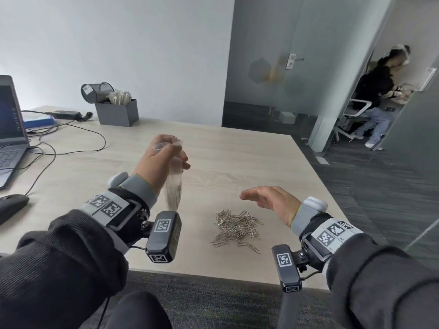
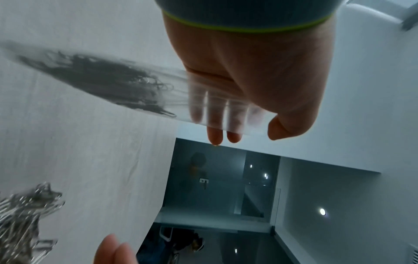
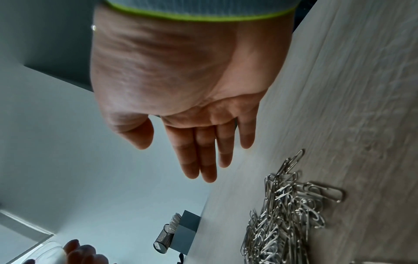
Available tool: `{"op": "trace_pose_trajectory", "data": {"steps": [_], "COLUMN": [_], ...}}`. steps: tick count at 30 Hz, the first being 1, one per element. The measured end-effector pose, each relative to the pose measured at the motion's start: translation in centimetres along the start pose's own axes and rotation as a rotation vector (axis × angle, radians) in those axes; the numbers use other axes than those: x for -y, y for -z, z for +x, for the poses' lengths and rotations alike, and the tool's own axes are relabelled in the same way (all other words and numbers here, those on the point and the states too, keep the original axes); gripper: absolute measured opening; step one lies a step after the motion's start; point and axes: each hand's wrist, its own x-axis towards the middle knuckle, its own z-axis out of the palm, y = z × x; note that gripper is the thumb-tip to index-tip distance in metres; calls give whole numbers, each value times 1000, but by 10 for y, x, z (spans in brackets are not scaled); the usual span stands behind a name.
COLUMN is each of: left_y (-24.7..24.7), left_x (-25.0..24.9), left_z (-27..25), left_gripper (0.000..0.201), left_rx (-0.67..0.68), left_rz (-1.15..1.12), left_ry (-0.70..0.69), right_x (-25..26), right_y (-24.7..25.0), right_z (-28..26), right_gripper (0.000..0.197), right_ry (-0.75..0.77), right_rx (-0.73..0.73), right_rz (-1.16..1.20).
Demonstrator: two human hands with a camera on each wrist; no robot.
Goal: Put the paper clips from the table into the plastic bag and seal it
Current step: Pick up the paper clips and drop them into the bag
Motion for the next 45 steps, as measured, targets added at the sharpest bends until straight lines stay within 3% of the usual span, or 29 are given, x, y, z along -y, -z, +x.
{"op": "trace_pose_trajectory", "data": {"steps": [3, 6, 8, 10, 16, 21, 27, 29, 34, 38, 42, 45], "left_y": [16, 26, 24, 17, -11, -23, -25, -24, -24, -25, -24, -26], "left_x": [0, 0, 5, 13, 55, 88, 105, 108, 111, 113, 115, 116], "left_z": [9, 11, 8, 1, -22, -36, -41, -40, -40, -39, -40, -37], "left_gripper": [20, 23, 26, 31, 43, 45, 51, 52, 47, 50, 43, 43], "left_rx": [24, 148, 258, 359, 456, 413, 313, 294, 309, 333, 342, 345], "left_rz": [175, 601, 860, 971, 920, 843, 730, 719, 700, 706, 737, 743], "left_ry": [-10, -45, -26, 33, 71, 16, 14, 8, 8, 13, 17, 27], "right_x": [0, -8, -10, -8, -16, -17, -21, -19, -21, -24, -27, -29], "right_y": [-2, 0, -1, -5, -12, -17, -23, -24, -24, -21, -18, -17], "right_z": [1, 7, 6, 1, -1, 6, 15, 18, 25, 28, 27, 27], "right_gripper": [40, 30, 43, 58, 95, 96, 111, 104, 58, 32, 14, 10], "right_ry": [-22, -79, -159, -201, -277, -286, -311, -301, -189, -136, -88, -78], "right_rx": [-31, -97, -42, 27, 90, 75, 75, 72, 27, 29, 6, -11], "right_rz": [-127, -546, -798, -898, -954, -992, -1028, -1038, -967, -950, -912, -909]}}
